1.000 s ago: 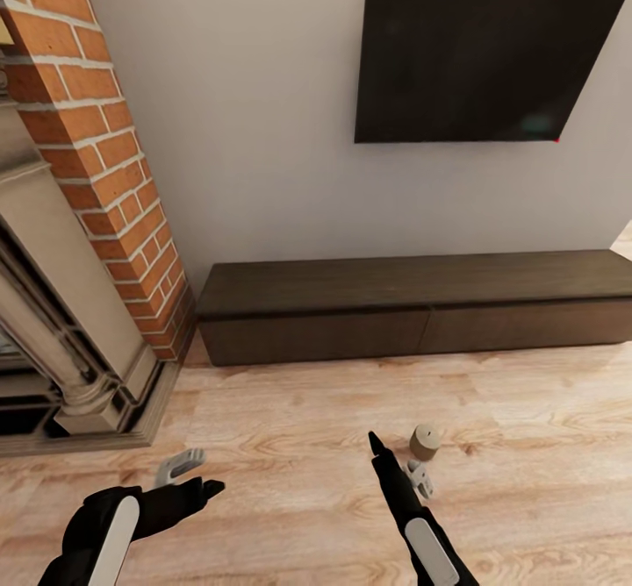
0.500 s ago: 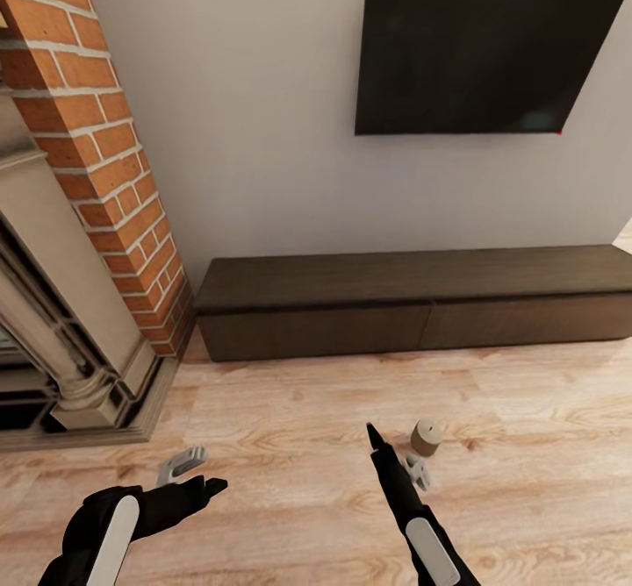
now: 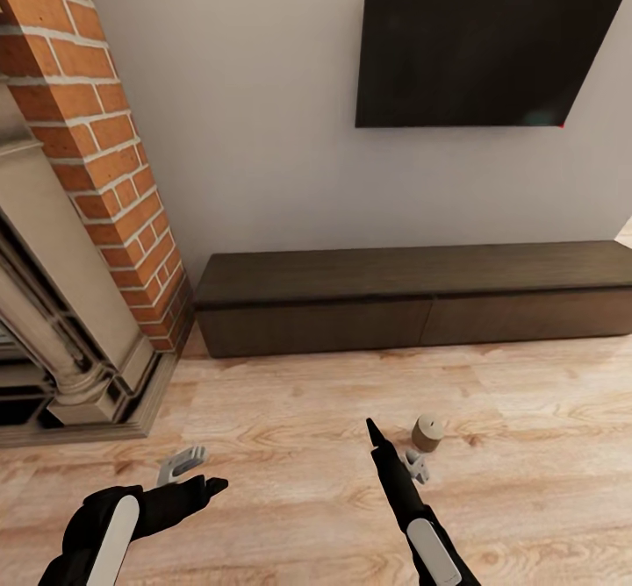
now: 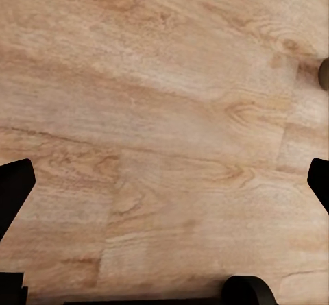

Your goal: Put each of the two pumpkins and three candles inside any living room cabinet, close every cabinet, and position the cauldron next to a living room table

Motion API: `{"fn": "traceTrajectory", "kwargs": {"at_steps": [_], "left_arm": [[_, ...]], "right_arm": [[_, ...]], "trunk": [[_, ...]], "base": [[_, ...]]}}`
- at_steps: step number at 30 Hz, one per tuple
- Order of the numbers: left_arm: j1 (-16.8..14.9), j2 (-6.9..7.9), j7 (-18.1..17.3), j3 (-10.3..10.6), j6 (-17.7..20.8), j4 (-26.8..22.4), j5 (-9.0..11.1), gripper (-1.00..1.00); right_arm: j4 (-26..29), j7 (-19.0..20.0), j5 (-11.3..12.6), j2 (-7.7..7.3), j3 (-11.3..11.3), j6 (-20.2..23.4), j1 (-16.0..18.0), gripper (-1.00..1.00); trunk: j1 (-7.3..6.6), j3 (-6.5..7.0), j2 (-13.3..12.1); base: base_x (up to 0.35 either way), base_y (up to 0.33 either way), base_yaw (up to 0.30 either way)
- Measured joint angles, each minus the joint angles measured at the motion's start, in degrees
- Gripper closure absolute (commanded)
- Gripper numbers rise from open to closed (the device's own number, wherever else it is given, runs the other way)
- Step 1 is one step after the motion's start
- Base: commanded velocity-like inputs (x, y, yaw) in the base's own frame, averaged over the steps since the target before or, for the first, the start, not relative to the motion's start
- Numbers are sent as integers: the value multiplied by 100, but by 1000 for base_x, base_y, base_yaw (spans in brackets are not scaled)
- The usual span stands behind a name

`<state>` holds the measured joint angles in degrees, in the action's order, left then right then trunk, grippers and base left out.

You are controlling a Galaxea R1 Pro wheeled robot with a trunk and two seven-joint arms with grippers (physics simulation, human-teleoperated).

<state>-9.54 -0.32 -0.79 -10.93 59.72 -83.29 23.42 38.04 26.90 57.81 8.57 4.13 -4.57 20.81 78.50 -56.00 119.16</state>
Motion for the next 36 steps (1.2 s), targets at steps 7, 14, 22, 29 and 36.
{"fn": "traceTrajectory", "kwargs": {"at_steps": [7, 14, 22, 29, 36], "left_arm": [[0, 0, 0, -3, 0, -8, -1, -100], [0, 0, 0, -3, 0, -56, -2, -100], [0, 0, 0, -3, 0, -61, 0, -100], [0, 0, -1, 5, 0, -61, 2, -100], [0, 19, -8, 10, 1, -62, 1, -100]], "right_arm": [[0, 346, 15, -8, 6, 1, -2, -100], [0, 518, 17, -8, 12, 0, -1, -100], [0, 541, 18, -8, 102, -1, -2, -100], [0, 806, 23, -8, 117, 4, -2, -100], [0, 901, 25, -2, 115, 7, -2, -100]], "trunk": [[65, -53, 119], [219, -179, 400], [352, -287, 642], [351, -287, 642], [349, -287, 642]], "base": [[0, 0, 0], [0, 0, 0], [0, 0, 0], [0, 0, 0], [122, 0, 0]]}}
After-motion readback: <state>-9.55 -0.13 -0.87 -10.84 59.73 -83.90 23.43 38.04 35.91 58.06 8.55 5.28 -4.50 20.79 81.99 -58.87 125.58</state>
